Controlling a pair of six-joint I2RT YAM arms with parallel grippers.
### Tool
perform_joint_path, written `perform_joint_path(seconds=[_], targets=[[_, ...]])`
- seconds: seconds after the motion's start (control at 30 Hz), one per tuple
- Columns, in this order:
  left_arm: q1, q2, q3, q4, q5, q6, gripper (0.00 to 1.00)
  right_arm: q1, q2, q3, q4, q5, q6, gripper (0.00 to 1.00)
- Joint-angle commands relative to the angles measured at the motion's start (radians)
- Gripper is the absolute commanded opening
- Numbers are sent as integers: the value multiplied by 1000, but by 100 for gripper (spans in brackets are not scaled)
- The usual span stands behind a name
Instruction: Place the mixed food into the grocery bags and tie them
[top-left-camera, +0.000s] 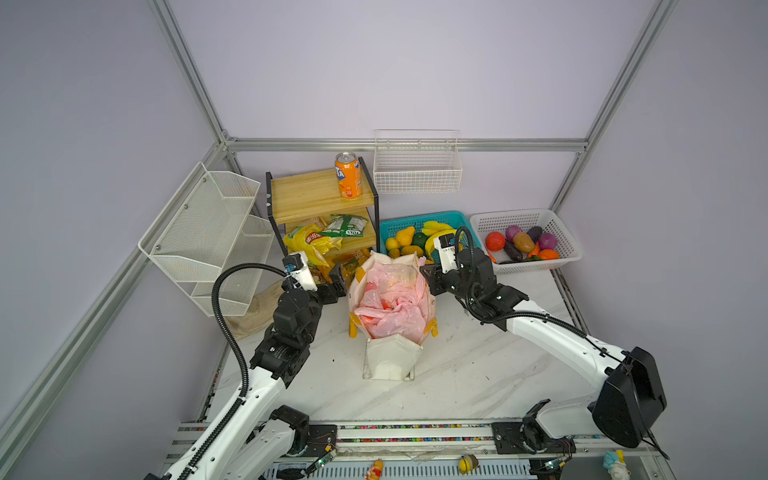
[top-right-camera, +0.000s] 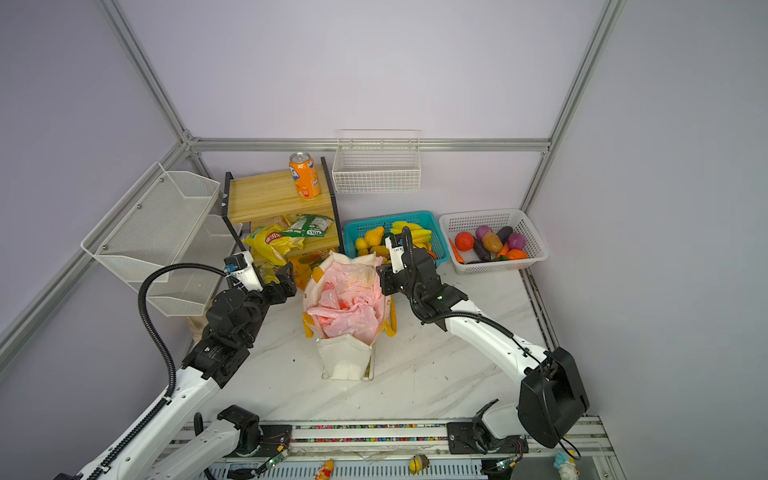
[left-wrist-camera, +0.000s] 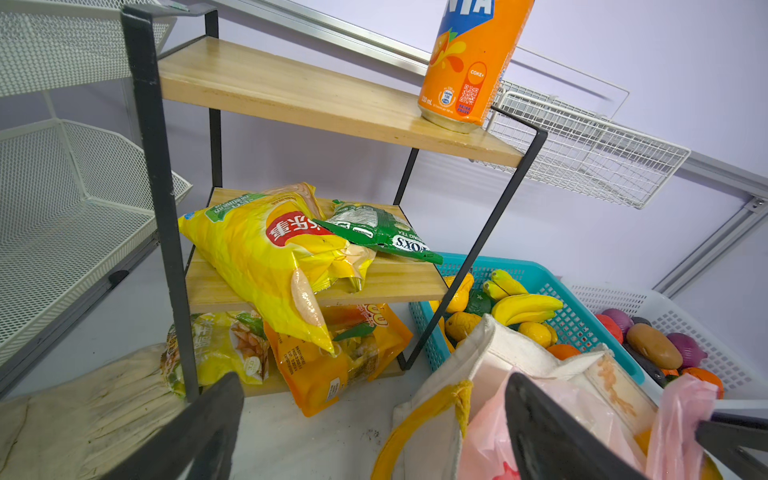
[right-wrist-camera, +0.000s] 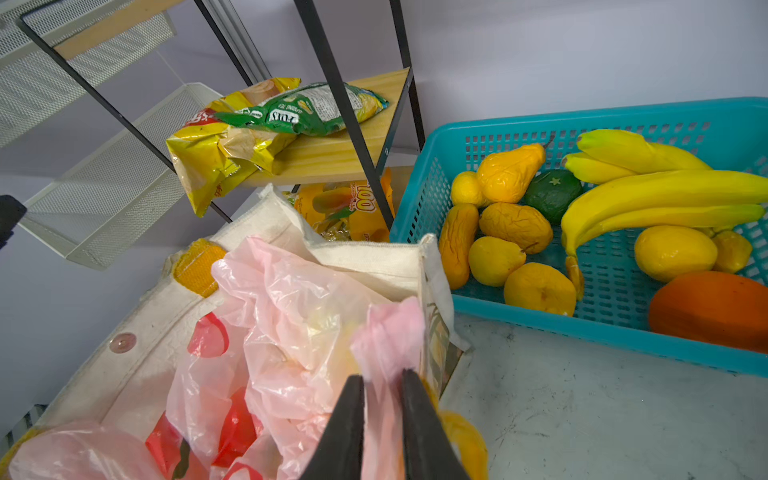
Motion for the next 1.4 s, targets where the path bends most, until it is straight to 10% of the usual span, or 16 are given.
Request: perform_joint_path(seconds=[0.0, 0.5, 0.8, 1.0, 1.37], targets=[[3, -15, -29, 31, 22, -26, 96, 25, 36, 44, 20, 4, -22, 18], [3, -15, -46, 41, 49, -39, 96, 97, 227, 167, -164, 104, -93, 14], [4, -23, -43, 48, 48, -45, 97, 98, 82, 217, -189, 78, -66, 42], [10, -11, -69, 100, -24, -8, 98, 76, -76, 148, -183, 268, -92, 63], [245, 181, -188, 264, -51, 29, 100, -277, -187, -244, 133, 514, 11, 97]])
